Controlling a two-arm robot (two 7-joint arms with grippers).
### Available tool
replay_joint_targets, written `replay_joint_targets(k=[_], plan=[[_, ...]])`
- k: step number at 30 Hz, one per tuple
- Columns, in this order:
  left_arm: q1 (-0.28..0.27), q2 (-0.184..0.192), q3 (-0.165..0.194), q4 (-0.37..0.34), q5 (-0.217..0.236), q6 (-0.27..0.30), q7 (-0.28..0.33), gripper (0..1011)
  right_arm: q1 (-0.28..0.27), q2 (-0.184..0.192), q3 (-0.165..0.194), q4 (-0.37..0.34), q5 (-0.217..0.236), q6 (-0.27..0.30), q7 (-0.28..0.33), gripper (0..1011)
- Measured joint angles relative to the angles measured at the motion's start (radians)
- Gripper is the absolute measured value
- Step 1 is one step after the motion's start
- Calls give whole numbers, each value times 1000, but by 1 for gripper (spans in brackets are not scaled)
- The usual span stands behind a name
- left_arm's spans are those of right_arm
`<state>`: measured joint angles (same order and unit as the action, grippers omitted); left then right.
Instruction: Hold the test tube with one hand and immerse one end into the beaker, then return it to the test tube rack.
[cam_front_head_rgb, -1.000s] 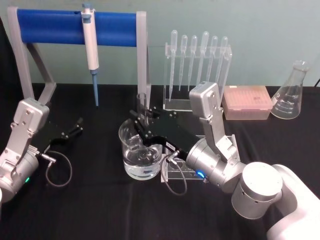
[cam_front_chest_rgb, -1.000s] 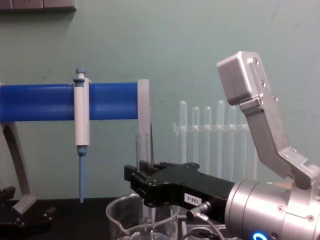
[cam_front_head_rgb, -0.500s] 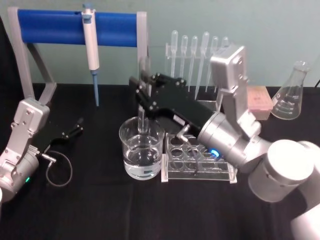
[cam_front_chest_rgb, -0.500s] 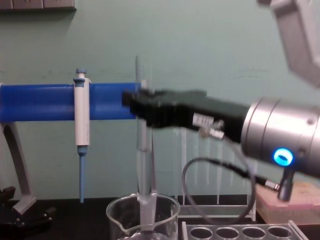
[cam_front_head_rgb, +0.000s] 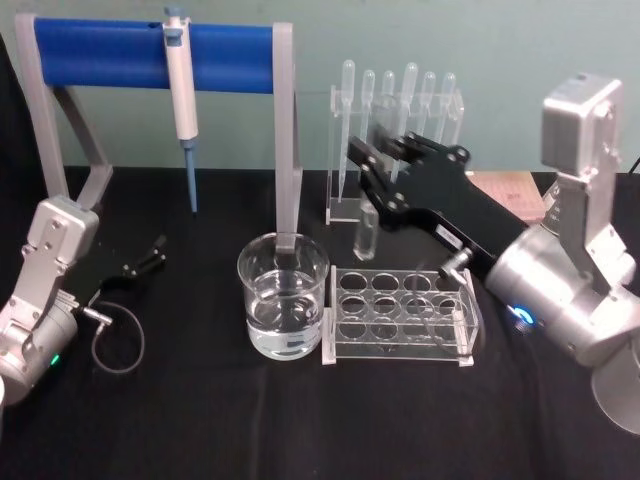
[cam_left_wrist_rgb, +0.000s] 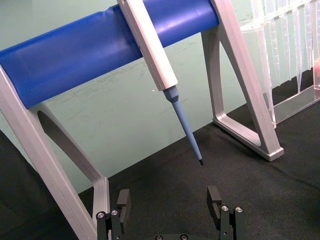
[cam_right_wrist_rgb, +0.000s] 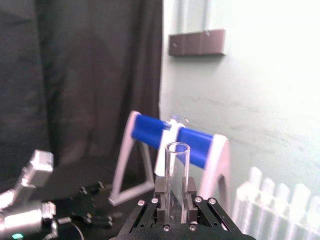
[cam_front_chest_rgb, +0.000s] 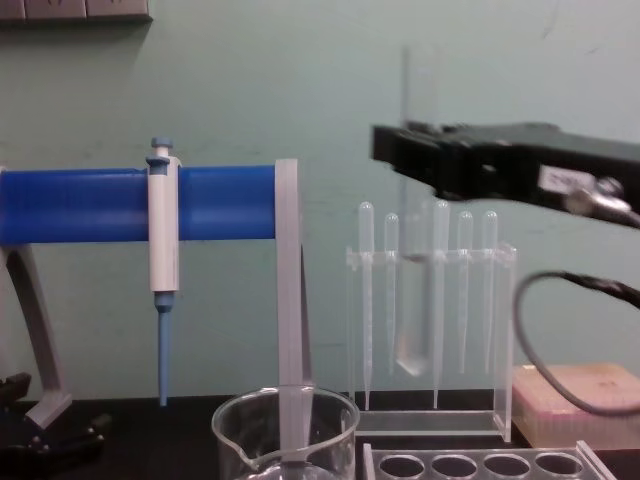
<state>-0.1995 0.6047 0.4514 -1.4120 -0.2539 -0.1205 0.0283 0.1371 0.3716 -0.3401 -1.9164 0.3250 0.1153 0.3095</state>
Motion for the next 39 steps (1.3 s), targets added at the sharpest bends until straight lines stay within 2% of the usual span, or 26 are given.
replay_joint_targets(k=[4, 8, 20, 39], plan=[[0, 0, 0, 0, 0, 0, 0, 1000, -46, 15, 32, 5, 10, -18, -9, 225], [0, 0, 0, 0, 0, 0, 0, 1000, -66, 12, 45, 41, 23, -51, -8, 225], [0, 0, 0, 0, 0, 0, 0, 1000, -74, -15, 33, 135, 2, -104, -7, 225], [0, 0, 0, 0, 0, 0, 0, 1000, -84, -42, 30, 207, -19, -148, 6, 225]])
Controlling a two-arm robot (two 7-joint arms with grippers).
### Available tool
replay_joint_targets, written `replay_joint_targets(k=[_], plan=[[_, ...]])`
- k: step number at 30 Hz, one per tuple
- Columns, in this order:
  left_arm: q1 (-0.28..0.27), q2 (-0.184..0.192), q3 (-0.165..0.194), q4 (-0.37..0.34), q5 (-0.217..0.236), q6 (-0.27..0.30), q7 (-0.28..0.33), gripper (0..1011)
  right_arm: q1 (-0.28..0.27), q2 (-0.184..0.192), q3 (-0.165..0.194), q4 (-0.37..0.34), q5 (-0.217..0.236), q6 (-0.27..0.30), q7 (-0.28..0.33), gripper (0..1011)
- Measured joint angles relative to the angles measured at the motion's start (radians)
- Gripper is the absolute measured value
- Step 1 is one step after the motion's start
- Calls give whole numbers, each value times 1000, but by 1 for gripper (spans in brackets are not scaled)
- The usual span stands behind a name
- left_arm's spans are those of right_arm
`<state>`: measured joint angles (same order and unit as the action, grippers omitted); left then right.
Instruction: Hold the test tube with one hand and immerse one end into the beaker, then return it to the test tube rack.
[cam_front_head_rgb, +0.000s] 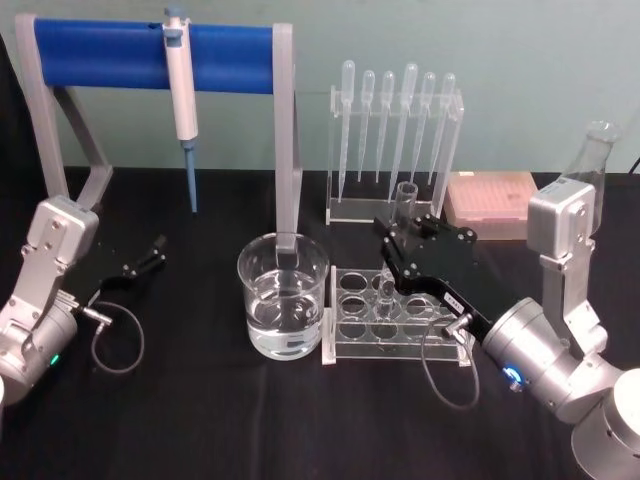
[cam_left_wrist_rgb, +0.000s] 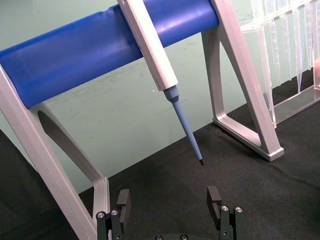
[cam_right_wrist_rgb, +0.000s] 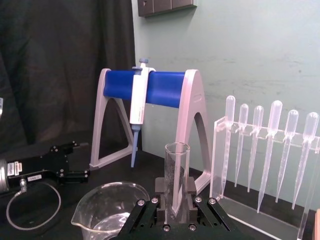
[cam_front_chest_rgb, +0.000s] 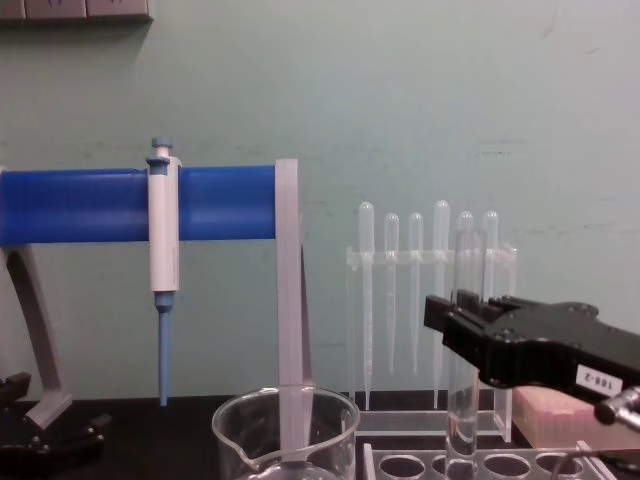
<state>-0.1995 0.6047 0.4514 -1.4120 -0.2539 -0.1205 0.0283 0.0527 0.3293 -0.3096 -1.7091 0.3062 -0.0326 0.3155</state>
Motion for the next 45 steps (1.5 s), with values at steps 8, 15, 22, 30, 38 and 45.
replay_joint_targets(k=[8, 15, 22, 30, 38, 45], plan=[[0, 0, 0, 0, 0, 0, 0, 1000, 2, -6, -4, 35, -23, -17, 2, 225], [0, 0, 0, 0, 0, 0, 0, 1000, 3, -14, -4, 66, -28, -33, 10, 225], [0, 0, 0, 0, 0, 0, 0, 1000, 6, -20, -6, 92, -31, -38, 17, 225], [0, 0, 0, 0, 0, 0, 0, 1000, 9, -27, -10, 112, -43, -38, 17, 332], [0, 0, 0, 0, 0, 0, 0, 1000, -23, -13, -7, 71, -55, -5, 6, 570], [0, 0, 0, 0, 0, 0, 0, 1000, -135, 24, 34, -34, -54, 33, -29, 804]])
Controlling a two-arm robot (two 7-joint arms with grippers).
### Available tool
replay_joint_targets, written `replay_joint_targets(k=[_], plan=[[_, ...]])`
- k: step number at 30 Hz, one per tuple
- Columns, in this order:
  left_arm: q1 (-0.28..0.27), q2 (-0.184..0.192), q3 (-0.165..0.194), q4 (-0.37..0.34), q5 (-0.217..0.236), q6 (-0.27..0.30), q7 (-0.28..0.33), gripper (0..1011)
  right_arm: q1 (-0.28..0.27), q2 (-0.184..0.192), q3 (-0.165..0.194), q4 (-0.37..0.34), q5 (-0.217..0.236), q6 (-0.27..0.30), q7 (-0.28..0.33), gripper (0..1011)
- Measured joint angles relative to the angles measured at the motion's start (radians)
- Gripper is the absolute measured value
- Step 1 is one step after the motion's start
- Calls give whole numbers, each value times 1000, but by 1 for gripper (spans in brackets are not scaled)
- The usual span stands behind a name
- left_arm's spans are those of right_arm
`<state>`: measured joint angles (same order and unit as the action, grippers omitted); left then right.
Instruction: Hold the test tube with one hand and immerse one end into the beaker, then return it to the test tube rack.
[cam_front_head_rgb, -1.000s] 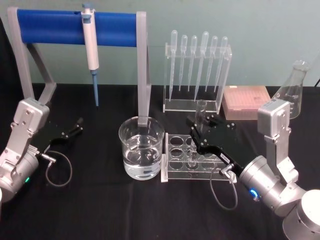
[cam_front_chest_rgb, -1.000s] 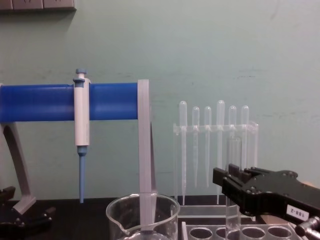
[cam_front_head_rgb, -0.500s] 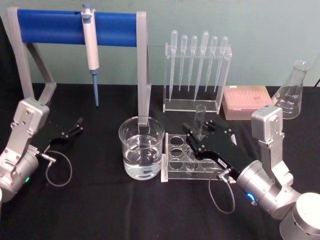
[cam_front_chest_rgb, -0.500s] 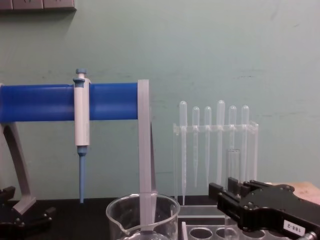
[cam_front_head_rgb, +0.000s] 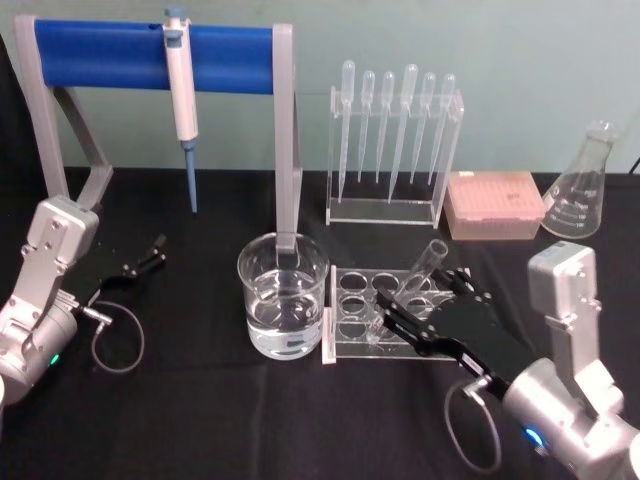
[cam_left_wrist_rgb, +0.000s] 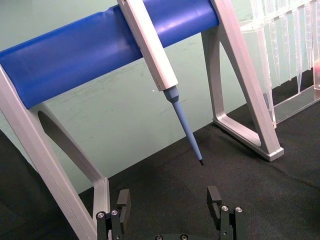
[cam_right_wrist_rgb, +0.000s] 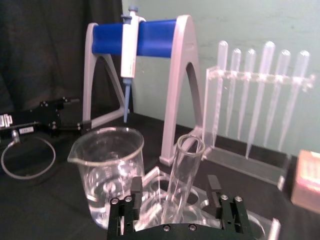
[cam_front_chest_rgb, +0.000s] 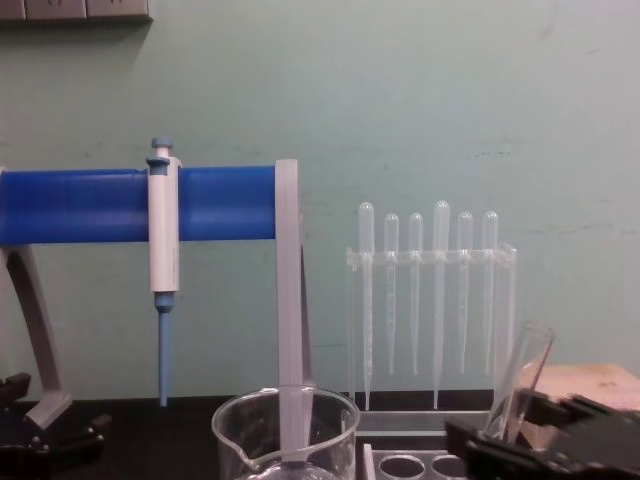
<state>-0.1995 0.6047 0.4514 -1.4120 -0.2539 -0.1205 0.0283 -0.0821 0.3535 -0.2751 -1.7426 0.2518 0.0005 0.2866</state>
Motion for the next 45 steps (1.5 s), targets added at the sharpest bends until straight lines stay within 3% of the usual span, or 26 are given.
replay_joint_targets(k=[7, 12, 17, 22, 26, 33, 39, 45], plan=[[0, 0, 0, 0, 0, 0, 0, 1000, -120, 36, 61, -105, 1, 24, -31, 987], [0, 0, 0, 0, 0, 0, 0, 1000, -178, 44, 115, -139, 6, 17, -49, 1003], [0, 0, 0, 0, 0, 0, 0, 1000, -194, 38, 164, -128, 18, 8, -58, 1003], [0, 0, 0, 0, 0, 0, 0, 1000, -169, 19, 206, -79, 11, -12, -78, 1003], [0, 0, 0, 0, 0, 0, 0, 1000, -119, -1, 212, -19, -35, -23, -112, 1002], [0, 0, 0, 0, 0, 0, 0, 1000, -4, -48, 189, 114, -167, -19, -206, 1003], [0, 0, 0, 0, 0, 0, 0, 1000, 79, -78, 168, 230, -242, -36, -235, 1003], [0, 0, 0, 0, 0, 0, 0, 1000, 118, -99, 160, 295, -274, -58, -237, 1003]])
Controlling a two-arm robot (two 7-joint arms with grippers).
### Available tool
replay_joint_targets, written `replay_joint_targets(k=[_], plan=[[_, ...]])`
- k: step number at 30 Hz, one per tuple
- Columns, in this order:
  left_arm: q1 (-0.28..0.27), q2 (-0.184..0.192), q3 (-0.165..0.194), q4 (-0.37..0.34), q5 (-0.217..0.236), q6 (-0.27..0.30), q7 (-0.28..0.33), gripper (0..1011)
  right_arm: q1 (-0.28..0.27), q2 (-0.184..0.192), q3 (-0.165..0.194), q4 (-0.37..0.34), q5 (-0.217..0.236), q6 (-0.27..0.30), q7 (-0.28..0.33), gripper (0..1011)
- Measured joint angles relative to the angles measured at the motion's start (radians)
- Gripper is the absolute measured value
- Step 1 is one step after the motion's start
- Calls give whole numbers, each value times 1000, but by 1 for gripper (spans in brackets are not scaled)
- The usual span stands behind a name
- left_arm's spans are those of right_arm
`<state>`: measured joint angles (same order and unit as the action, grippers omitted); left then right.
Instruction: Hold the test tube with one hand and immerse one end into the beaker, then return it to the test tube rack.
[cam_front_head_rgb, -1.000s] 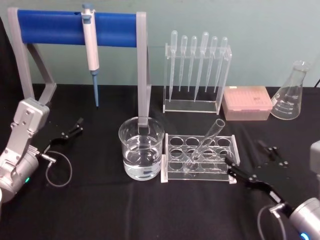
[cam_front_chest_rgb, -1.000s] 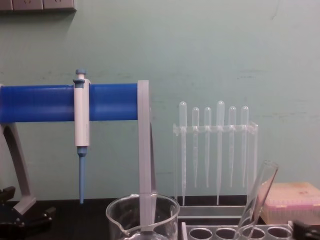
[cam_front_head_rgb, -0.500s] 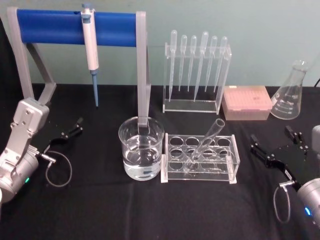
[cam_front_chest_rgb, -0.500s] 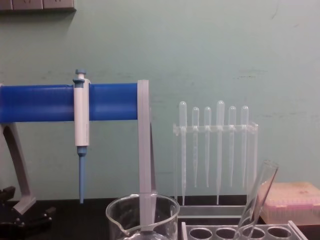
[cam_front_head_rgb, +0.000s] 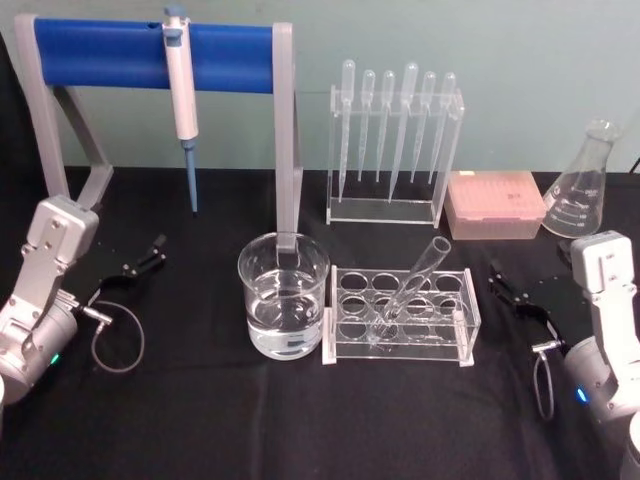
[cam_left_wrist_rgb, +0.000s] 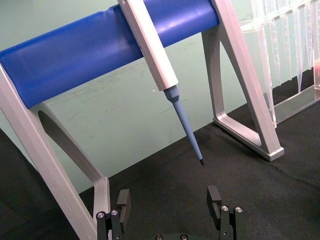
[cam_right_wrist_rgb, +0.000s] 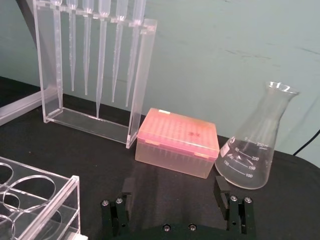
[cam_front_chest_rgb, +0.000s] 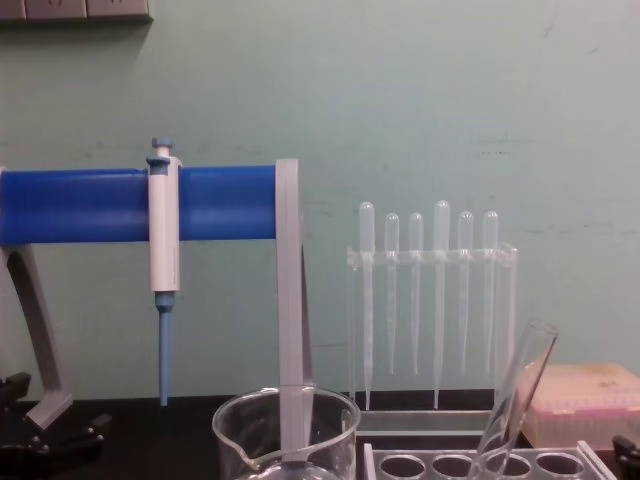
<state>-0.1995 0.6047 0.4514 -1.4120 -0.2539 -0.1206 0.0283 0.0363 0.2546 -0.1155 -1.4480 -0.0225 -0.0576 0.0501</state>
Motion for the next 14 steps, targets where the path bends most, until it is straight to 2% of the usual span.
replay_joint_targets(k=[3, 14], plan=[[0, 0, 0, 0, 0, 0, 0, 1000, 4, -8, -2, 5, -14, -2, -1, 1003], [0, 0, 0, 0, 0, 0, 0, 1000, 5, -6, -2, 6, -13, -2, -1, 1003]])
